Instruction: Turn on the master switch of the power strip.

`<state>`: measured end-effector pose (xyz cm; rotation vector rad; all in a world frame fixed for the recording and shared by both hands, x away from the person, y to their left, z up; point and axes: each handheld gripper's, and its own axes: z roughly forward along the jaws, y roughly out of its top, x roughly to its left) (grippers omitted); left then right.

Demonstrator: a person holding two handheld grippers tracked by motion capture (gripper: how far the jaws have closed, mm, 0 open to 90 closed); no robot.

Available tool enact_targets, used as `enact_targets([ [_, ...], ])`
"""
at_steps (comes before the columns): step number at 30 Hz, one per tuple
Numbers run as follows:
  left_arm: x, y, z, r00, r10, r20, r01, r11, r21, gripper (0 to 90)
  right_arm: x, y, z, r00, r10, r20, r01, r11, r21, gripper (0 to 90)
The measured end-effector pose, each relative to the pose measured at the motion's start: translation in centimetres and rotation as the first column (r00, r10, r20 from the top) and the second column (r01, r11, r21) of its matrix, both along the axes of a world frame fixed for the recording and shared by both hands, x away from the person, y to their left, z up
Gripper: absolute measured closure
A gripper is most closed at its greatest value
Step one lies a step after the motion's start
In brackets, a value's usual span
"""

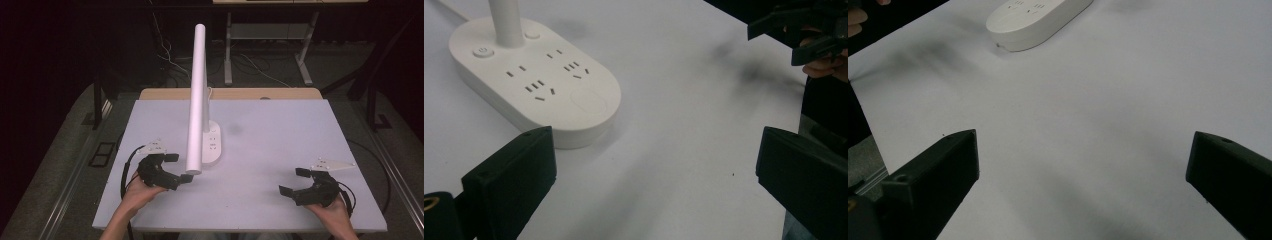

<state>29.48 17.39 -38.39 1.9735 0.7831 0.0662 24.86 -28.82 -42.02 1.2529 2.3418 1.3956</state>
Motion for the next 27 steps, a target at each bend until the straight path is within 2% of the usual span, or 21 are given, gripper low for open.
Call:
enact_targets([
  [27,3.0,0.7,2.4,0.9999,0.013,0.0,-0.013,0.9995,0.028,2.5,0.0,-0.2,0.1,1.0,-0.006,0.003,0.006,1.0,0.004,0.1],
])
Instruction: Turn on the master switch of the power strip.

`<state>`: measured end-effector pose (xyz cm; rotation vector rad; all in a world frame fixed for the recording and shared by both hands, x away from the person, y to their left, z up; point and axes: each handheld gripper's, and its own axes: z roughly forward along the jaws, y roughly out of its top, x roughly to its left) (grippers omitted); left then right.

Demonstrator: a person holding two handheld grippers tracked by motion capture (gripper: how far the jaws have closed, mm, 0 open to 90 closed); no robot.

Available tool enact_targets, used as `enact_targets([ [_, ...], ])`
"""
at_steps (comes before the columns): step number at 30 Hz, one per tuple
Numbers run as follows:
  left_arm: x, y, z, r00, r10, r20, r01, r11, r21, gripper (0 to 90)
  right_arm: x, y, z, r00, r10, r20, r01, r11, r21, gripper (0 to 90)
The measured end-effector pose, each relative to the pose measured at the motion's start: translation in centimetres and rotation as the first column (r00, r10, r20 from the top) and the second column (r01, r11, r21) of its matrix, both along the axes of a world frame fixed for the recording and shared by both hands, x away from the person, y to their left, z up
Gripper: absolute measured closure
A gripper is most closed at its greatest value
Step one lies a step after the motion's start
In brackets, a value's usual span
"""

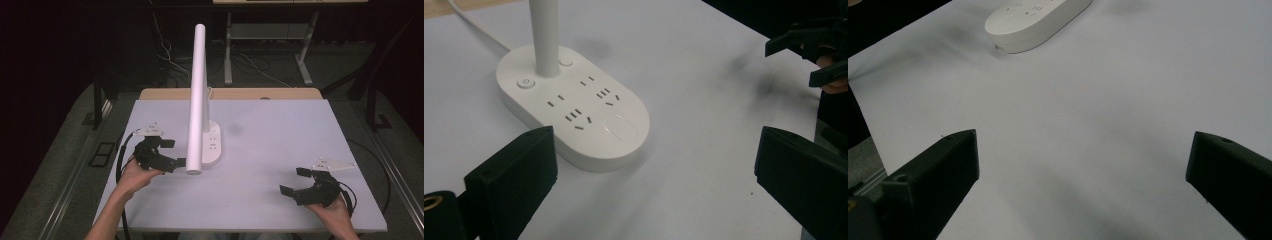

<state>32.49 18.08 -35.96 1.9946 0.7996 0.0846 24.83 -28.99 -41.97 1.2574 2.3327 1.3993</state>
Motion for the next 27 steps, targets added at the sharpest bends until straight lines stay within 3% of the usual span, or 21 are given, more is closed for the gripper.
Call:
enact_targets([
  [16,2.3,0.0,0.6,0.9997,0.016,-0.018,-0.015,0.9992,0.036,3.2,-0.1,-0.2,0.0,1.0,0.002,0.003,-0.002,1.0,-0.002,0.0],
  [27,4.1,0.3,1.2,0.9994,0.034,-0.007,-0.034,0.9969,0.071,3.7,0.0,-0.2,0.0,1.0,0.001,0.003,-0.001,1.0,-0.003,0.1],
])
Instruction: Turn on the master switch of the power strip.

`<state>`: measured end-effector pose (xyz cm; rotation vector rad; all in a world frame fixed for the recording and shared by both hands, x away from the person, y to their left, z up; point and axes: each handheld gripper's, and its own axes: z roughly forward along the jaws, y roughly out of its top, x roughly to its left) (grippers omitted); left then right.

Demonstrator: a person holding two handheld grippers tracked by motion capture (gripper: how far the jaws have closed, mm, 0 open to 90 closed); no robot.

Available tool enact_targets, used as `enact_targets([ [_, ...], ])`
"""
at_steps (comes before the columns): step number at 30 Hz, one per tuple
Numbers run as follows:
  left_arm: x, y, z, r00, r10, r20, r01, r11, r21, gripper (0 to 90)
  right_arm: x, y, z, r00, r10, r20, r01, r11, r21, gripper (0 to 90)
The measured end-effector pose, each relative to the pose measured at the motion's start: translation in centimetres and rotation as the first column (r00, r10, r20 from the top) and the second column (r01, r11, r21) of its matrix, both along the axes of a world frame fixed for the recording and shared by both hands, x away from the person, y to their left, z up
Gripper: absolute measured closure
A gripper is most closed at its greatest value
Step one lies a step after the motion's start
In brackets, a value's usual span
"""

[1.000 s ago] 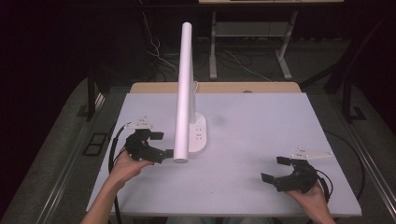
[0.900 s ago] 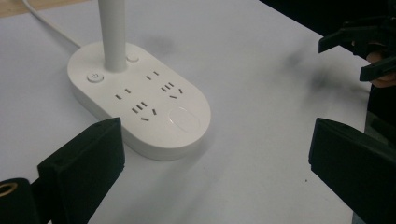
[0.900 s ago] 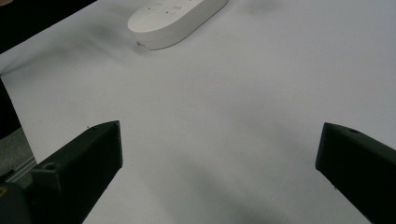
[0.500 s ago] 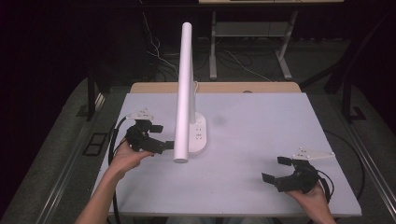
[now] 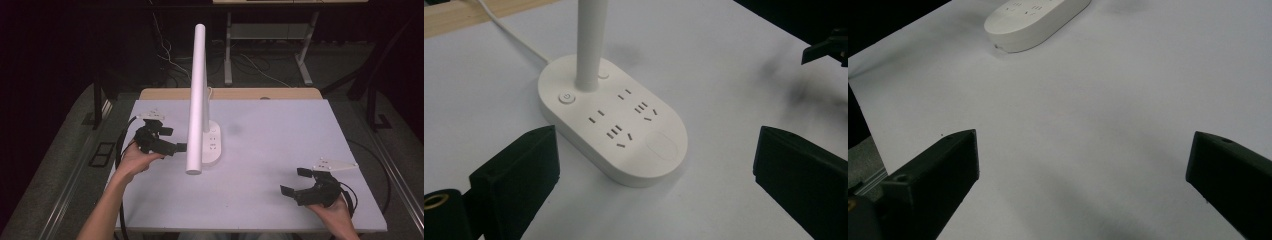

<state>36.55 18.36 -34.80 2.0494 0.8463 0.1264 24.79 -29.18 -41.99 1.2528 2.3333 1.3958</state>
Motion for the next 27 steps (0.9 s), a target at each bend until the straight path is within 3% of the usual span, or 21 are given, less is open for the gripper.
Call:
enact_targets([
  [12,2.0,-0.5,0.1,1.0,0.003,-0.009,-0.003,0.998,0.062,4.5,0.0,0.0,0.0,1.0,0.001,-0.004,-0.001,1.0,0.001,0.0],
  [15,2.7,-0.8,-0.3,0.9995,0.015,-0.027,-0.013,0.9976,0.068,4.8,0.0,0.0,0.0,1.0,0.001,-0.004,-0.001,1.0,0.001,0.0],
  [27,4.3,-1.1,-0.8,0.9987,0.035,-0.036,-0.032,0.9959,0.084,7.0,0.0,-0.1,0.0,1.0,0.003,0.0,-0.003,1.0,0.0,0.0],
])
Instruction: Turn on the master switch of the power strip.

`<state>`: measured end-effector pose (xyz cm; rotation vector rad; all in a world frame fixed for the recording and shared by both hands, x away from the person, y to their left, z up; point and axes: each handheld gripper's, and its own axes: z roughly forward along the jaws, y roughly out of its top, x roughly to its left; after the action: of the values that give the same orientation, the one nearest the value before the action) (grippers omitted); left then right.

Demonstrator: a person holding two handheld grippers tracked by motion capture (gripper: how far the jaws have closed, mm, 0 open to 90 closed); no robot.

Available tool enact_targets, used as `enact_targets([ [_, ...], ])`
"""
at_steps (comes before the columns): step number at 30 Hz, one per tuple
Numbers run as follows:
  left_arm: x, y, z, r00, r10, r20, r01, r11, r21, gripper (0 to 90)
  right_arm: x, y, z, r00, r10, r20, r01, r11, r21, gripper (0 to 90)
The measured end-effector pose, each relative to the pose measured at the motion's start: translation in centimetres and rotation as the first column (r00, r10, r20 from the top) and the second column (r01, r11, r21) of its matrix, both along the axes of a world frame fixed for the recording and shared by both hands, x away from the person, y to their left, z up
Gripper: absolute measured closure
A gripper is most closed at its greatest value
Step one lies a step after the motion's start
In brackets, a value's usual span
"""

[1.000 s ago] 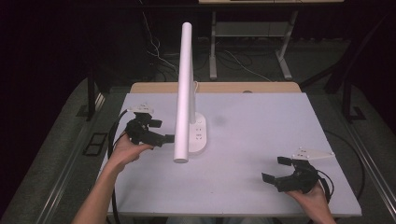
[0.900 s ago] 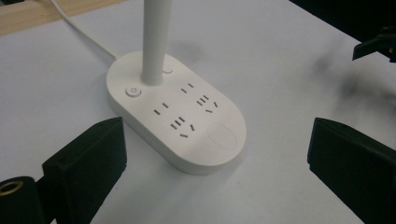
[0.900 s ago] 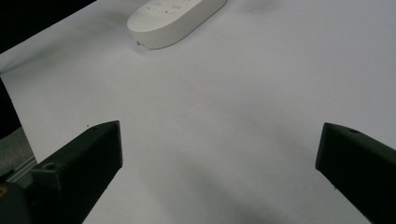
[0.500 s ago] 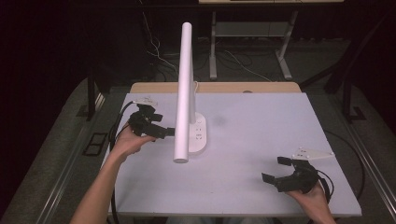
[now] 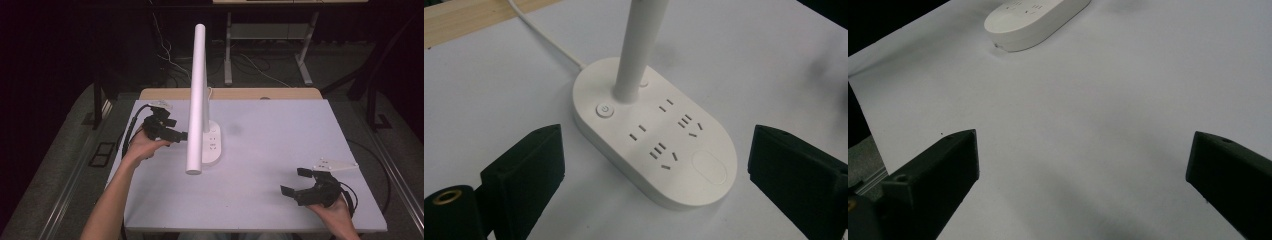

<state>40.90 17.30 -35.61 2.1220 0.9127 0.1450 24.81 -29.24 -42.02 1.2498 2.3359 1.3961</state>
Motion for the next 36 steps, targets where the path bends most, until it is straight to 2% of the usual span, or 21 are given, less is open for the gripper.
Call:
enact_targets([
  [18,2.5,0.1,-0.7,0.9976,0.069,-0.009,-0.07,0.997,-0.033,14.7,0.1,-0.2,-0.1,1.0,-0.003,-0.004,0.003,1.0,0.001,0.1],
  [19,2.6,0.0,-0.8,0.9968,0.079,-0.012,-0.08,0.9959,-0.044,15.5,0.1,-0.2,-0.1,1.0,-0.002,-0.003,0.002,1.0,0.001,0.0],
  [22,3.1,0.1,-0.9,0.9972,0.068,-0.033,-0.069,0.9961,-0.054,16.8,0.1,-0.2,-0.1,1.0,-0.001,-0.006,0.001,1.0,0.003,0.1],
  [27,3.7,0.2,-1.1,0.9952,0.08,-0.055,-0.084,0.9937,-0.074,24.4,0.1,-0.1,0.0,1.0,0.009,-0.004,-0.009,1.0,0.005,0.0],
  [30,4.1,0.2,-1.2,0.9945,0.091,-0.052,-0.095,0.993,-0.07,28.9,0.0,0.0,0.0,0.9999,0.011,-0.01,-0.011,1.0,0.007,0.1],
  [36,4.6,0.1,-1.9,0.9931,0.088,-0.076,-0.094,0.9932,-0.068,36.6,0.1,-0.2,-0.1,0.9999,0.006,-0.013,-0.006,1.0,0.008,0.0],
])
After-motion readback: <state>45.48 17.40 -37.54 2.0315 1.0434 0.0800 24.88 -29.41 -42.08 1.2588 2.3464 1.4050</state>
